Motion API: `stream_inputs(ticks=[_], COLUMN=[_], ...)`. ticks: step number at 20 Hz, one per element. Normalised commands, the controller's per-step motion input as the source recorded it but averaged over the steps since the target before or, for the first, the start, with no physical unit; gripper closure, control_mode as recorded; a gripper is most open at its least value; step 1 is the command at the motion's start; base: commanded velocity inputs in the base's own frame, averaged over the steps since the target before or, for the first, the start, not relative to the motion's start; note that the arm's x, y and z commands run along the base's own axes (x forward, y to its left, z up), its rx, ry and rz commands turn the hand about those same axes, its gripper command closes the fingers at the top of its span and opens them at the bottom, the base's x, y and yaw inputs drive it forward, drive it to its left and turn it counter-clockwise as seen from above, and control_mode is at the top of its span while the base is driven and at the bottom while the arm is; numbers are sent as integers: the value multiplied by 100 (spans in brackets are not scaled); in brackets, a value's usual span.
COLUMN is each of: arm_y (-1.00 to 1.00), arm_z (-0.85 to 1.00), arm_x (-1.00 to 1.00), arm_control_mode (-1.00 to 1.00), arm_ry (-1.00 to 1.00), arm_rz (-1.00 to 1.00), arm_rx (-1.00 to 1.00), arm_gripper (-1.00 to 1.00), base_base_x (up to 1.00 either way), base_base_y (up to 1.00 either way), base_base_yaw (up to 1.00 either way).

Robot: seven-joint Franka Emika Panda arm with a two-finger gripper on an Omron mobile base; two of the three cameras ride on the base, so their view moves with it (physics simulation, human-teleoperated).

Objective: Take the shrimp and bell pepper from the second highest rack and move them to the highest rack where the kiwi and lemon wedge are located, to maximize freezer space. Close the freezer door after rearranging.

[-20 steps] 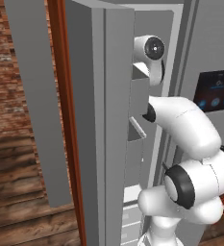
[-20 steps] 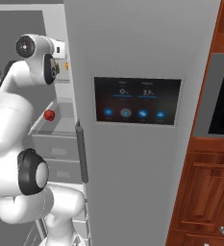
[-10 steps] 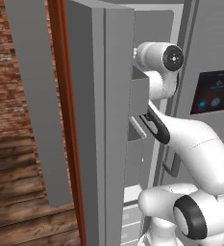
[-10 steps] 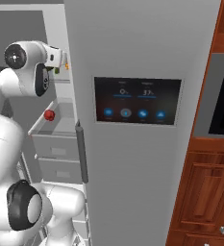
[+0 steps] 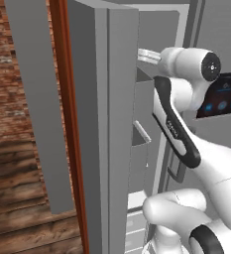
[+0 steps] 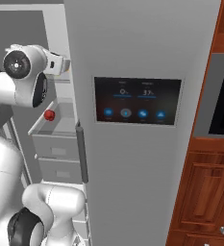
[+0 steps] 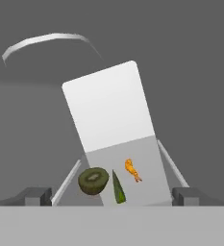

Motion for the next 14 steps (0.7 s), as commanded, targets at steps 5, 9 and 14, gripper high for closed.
stream_inputs(ticks=[5,9,14], arm_y=[-25,-1,0], arm_z=[-12,-32,-44], arm_x=[-55,-31,-1], arm_control_mode=[-100,-100,-100], arm_ry=[0,9,18], arm_rz=[10,10,9], arm_rx=[0,0,-2], arm_gripper=[-100,-100,-100], base_base_x=[0,0,0], base_base_y=[0,0,0], base_base_yaw=[0,0,0])
